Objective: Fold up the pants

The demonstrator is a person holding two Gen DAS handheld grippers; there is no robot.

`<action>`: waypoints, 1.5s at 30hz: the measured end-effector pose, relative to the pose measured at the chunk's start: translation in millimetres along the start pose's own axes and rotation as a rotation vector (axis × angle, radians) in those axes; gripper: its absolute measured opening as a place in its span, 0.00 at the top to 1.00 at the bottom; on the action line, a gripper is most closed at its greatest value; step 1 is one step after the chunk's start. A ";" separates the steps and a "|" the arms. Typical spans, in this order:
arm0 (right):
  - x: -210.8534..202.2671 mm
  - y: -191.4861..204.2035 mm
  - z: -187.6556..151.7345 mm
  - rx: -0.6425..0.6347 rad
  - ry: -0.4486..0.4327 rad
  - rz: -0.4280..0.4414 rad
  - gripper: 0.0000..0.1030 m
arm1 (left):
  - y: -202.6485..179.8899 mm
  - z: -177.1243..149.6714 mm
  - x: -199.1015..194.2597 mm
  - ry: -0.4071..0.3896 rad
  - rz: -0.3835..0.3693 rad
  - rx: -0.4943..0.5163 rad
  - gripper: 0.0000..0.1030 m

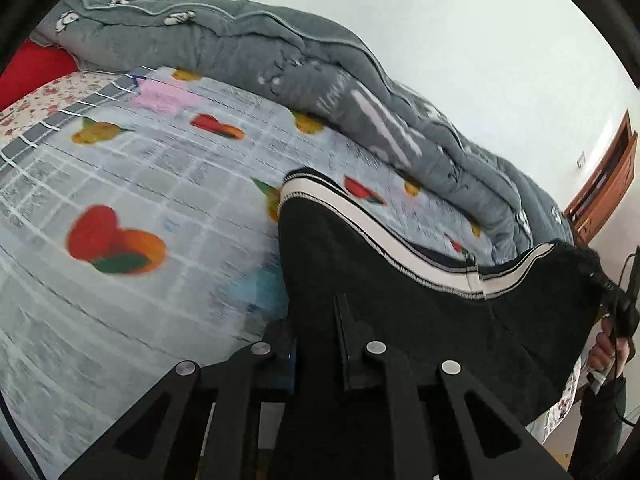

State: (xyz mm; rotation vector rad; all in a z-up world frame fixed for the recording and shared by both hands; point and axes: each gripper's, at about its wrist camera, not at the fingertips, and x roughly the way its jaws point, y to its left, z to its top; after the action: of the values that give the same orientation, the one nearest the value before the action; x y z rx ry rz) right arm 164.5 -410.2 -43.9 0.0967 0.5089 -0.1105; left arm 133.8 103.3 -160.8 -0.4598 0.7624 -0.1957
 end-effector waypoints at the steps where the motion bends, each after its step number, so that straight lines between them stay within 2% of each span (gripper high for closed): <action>1: -5.9 13.5 7.5 -0.017 -0.013 0.020 0.90 | 8.6 3.7 -4.0 -0.008 0.002 -0.012 0.86; 5: -27.9 54.7 21.0 -0.016 -0.054 0.142 0.90 | 52.5 22.6 -33.7 -0.054 0.055 -0.036 0.86; 9: -25.7 69.7 -9.4 -0.044 -0.023 0.188 0.90 | 96.2 31.7 -61.5 -0.079 0.132 -0.081 0.86; 12: 8.5 54.7 -54.7 -0.042 0.113 0.153 0.90 | 124.2 25.6 -64.1 -0.041 0.143 -0.117 0.85; 15: 45.8 23.8 -110.8 0.025 0.309 0.051 0.87 | 138.9 12.3 -61.5 0.005 0.138 -0.146 0.80; 16: 50.7 16.2 -124.7 0.049 0.359 0.043 0.85 | 140.5 6.6 -62.1 0.006 0.132 -0.148 0.74; 17: 52.0 3.6 -141.8 0.096 0.395 0.080 0.85 | 144.0 -0.2 -64.6 0.005 0.114 -0.155 0.70; 18: 44.7 -2.8 -148.3 0.122 0.380 0.094 0.80 | 148.2 -7.9 -68.9 -0.003 0.077 -0.168 0.62; 19: 33.9 -8.7 -152.3 0.139 0.352 0.069 0.67 | 150.6 -13.3 -73.1 -0.014 0.040 -0.178 0.54; 20: 21.3 -12.8 -154.3 0.137 0.325 0.035 0.56 | 151.2 -18.8 -77.8 -0.029 -0.001 -0.184 0.52; 21: 11.2 -15.1 -154.7 0.129 0.313 0.018 0.53 | 149.7 -20.0 -78.6 -0.031 -0.004 -0.180 0.51; 28: -25.1 -2.6 -133.1 0.074 0.276 -0.031 0.52 | 139.4 -2.6 -46.2 -0.017 0.011 -0.201 0.51; 32: -37.0 16.0 -126.0 0.065 0.254 -0.022 0.52 | 134.4 -11.0 -51.3 0.005 0.008 -0.170 0.51; 37: -55.7 20.4 -138.7 0.044 0.248 -0.037 0.52 | 134.8 -47.2 -87.7 0.025 -0.041 -0.191 0.51; 39: -62.5 16.2 -148.3 0.052 0.255 -0.038 0.52 | 134.5 -61.1 -99.2 -0.001 -0.067 -0.196 0.51; 42: -63.3 12.6 -157.6 0.082 0.262 -0.022 0.52 | 137.2 -57.0 -90.8 -0.002 -0.071 -0.241 0.51; 45: -57.8 14.4 -158.1 0.108 0.274 0.011 0.52 | 134.0 -42.2 -76.3 -0.011 -0.064 -0.271 0.46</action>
State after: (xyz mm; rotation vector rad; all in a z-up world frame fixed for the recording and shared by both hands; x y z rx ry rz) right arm 40.3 -372.4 -152.0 0.2221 0.7760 -0.1144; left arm 50.7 233.1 -202.9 -0.7420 0.7672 -0.1504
